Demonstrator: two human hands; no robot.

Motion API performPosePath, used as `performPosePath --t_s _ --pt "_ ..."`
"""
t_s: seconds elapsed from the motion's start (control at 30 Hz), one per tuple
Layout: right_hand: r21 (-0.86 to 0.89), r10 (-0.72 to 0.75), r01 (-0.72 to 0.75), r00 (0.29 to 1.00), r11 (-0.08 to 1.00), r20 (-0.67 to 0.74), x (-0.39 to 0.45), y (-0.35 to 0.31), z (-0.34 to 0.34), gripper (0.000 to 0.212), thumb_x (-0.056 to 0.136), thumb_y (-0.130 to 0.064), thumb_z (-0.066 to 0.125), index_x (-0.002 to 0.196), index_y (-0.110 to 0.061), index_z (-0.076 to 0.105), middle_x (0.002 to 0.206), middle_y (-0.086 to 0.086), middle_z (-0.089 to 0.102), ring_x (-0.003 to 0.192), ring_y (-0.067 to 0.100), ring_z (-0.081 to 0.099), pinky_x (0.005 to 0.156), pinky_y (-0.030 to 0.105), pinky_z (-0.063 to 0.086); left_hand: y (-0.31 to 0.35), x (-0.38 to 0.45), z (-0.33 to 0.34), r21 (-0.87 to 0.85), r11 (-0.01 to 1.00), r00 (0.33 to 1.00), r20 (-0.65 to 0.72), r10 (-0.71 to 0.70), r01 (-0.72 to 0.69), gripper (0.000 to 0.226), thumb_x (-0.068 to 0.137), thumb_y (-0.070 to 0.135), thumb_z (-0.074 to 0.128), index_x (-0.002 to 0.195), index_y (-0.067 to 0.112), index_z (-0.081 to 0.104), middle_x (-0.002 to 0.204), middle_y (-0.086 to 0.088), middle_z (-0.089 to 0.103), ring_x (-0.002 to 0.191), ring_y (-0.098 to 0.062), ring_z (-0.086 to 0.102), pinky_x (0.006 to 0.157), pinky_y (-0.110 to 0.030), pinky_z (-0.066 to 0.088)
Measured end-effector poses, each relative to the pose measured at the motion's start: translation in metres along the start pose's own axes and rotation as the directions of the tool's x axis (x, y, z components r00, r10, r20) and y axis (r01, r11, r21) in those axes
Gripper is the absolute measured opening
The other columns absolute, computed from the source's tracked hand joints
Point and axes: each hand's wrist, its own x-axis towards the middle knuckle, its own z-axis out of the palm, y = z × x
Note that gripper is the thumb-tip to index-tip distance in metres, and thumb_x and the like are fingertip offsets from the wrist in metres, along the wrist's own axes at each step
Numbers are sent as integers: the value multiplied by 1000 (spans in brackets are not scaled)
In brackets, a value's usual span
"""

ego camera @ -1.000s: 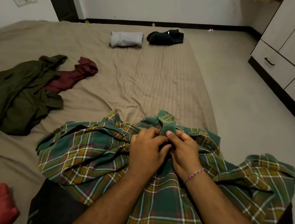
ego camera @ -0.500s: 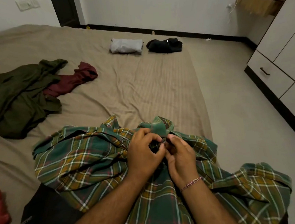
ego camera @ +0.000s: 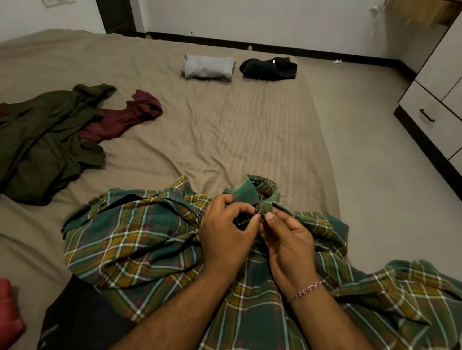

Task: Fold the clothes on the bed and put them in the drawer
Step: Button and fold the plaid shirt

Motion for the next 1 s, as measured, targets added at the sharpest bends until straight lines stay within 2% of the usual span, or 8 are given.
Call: performPosePath --t_s 0.17,0.4,0.53,0.7,0.8,0.9,0.97,1.0 --pt "-74 -53 54 999 996 12 2 3 -3 34 73 -8 77 105 0 73 98 19 75 89 24 72 86 31 61 2 0 -2 -10 1000 1000 -14 12 -12 16 77 40 78 88 28 75 100 10 60 100 -15 63 79 -43 55" --pt "-190 -107 107 994 976 12 5 6 -7 22 86 1 74 109 -2 75 106 22 76 103 35 73 95 44 57 1 -1 -3 -45 999 1000 1 21 -21 18 81 43 74 91 28 78 100 12 59 98 -11 61 80 -38 56" --pt "-261 -154 158 987 952 35 6 8 -7 16 91 0 71 104 -7 78 102 17 78 101 32 74 92 40 59 -2 2 -3 -123 991 998 43 -55 60 6 84 29 80 89 26 78 98 10 60 96 -8 62 81 -32 56" --pt "-399 -277 303 953 865 124 7 10 -6 19 93 3 69 105 -11 78 104 11 79 96 26 77 81 31 63 -2 8 -5 -184 974 988 100 -114 131 10 85 16 82 86 24 77 92 11 60 88 -4 61 74 -16 49" --pt "-422 -309 341 940 840 145 8 10 -10 23 91 5 71 101 -14 78 101 9 79 91 27 77 77 29 63 -3 8 -4 -165 979 987 127 -99 119 6 87 16 80 84 21 77 87 9 60 84 -7 61 72 -16 48" --pt "-457 -340 390 921 799 192 10 13 -14 26 90 6 73 101 -17 78 101 9 78 94 29 76 81 34 63 -6 10 -3 -158 976 977 177 -121 150 8 90 17 77 83 18 77 83 8 60 82 -7 61 71 -14 44" --pt "-508 -378 441 897 740 229 12 15 -17 28 89 5 75 102 -20 77 101 4 78 97 24 75 86 36 61 -7 12 -3 -153 973 965 223 -134 171 10 92 17 75 82 17 77 83 8 60 82 -5 60 72 -15 44" --pt "-537 -398 464 885 705 241 12 16 -18 29 88 4 75 101 -21 77 99 1 78 97 19 75 86 32 60 -7 12 -4 -146 974 961 244 -133 172 11 93 17 74 83 17 77 83 8 60 81 -5 60 72 -17 45"
